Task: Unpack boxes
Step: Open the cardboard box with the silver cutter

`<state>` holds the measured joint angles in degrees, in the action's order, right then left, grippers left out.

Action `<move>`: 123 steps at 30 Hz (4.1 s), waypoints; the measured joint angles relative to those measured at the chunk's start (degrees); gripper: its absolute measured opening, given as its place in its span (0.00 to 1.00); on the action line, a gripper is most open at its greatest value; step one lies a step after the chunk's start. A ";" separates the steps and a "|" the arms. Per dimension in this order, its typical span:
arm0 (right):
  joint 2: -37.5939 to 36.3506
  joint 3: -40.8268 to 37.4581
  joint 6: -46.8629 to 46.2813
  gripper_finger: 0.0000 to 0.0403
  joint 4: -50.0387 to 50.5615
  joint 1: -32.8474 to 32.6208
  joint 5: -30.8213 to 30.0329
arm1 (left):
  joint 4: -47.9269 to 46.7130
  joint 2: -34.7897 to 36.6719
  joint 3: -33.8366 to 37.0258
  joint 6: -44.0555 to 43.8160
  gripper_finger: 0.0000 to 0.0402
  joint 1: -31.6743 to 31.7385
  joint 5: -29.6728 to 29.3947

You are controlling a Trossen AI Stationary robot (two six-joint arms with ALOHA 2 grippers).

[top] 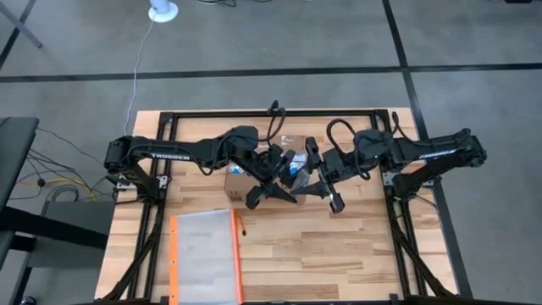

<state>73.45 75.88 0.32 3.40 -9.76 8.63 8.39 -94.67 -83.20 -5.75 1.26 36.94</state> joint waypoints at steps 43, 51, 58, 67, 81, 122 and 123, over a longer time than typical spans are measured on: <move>-9.32 0.02 -3.55 0.55 14.14 -0.48 -23.92 | -2.90 2.97 0.02 -0.98 0.13 3.94 -17.10; -4.39 0.02 -3.33 0.54 9.11 0.90 -23.97 | -2.32 2.99 0.02 -1.06 0.13 3.90 -17.79; -4.94 0.00 -3.47 0.36 9.62 1.29 -23.97 | -2.68 2.99 0.02 -0.99 0.13 3.89 -17.81; -5.03 0.04 -5.25 0.15 12.53 1.33 -24.15 | -3.55 2.93 0.11 0.54 0.13 3.89 -18.90; -4.50 -0.11 -4.59 0.15 18.71 1.22 -24.11 | -5.42 7.97 -0.02 0.88 0.45 6.77 -20.76; -0.66 -0.02 -1.14 0.15 11.78 3.17 -23.52 | 2.53 5.35 0.02 -3.06 0.46 4.74 -20.72; -0.70 -0.02 -1.03 0.15 11.48 3.17 -23.52 | 2.62 5.38 0.02 -2.89 0.45 4.74 -20.72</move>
<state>72.75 75.85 -0.71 14.88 -6.59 -14.89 11.02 -89.30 -83.18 -8.64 6.00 16.22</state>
